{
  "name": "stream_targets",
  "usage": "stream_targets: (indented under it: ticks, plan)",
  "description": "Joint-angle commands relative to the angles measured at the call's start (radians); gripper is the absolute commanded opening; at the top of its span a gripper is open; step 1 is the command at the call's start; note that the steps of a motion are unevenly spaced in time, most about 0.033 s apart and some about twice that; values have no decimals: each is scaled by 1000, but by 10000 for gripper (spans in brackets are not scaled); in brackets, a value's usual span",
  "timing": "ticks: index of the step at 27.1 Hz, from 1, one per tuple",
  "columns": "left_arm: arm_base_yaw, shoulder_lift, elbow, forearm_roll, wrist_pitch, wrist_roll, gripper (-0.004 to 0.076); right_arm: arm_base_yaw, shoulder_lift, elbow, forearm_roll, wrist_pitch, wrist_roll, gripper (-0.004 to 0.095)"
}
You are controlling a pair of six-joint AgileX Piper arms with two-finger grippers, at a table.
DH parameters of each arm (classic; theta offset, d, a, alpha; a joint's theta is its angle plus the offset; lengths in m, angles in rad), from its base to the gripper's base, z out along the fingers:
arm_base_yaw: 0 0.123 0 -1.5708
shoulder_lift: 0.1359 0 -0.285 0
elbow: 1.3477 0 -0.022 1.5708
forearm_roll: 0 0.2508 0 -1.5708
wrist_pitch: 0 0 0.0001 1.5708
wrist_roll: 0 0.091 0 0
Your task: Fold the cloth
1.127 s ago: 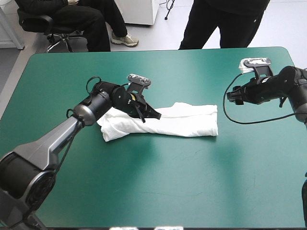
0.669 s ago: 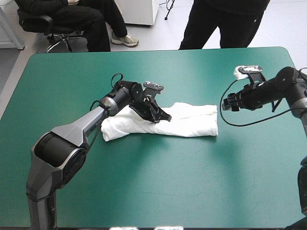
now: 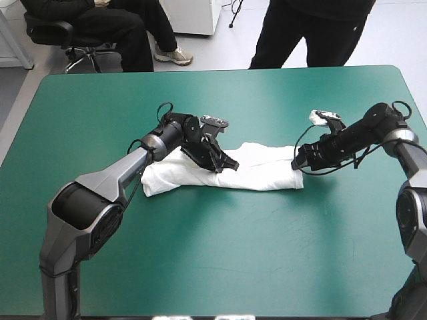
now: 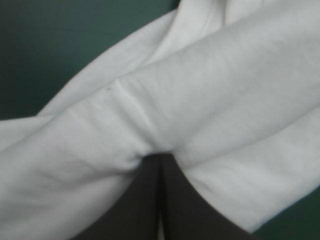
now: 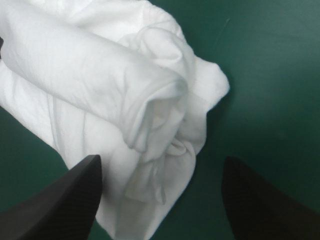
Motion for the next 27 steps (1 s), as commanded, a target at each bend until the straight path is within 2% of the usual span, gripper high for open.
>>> stream_targets:
  ticks: [1,7,10,15,22,27]
  plan:
    - [-2,-38,-21,-11,9,2,-15,-4,-4,-20,86,19,-34,645]
    - [-2,-38,-21,-2,11,2,-15,-3,54,-20,131,36,-66,641]
    - [-2,-38,-21,3,11,2,-17,5,63,-20,142,41,-74,588]
    - [-2,-38,-21,6,19,2,-17,20,73,-20,139,39,-74,421]
    - [-2,-38,-21,6,27,2,-17,26,81,-25,150,31,-78,7]
    - [-2,-38,-21,6,28,2,-17,26,81,-87,192,81,-78,-13]
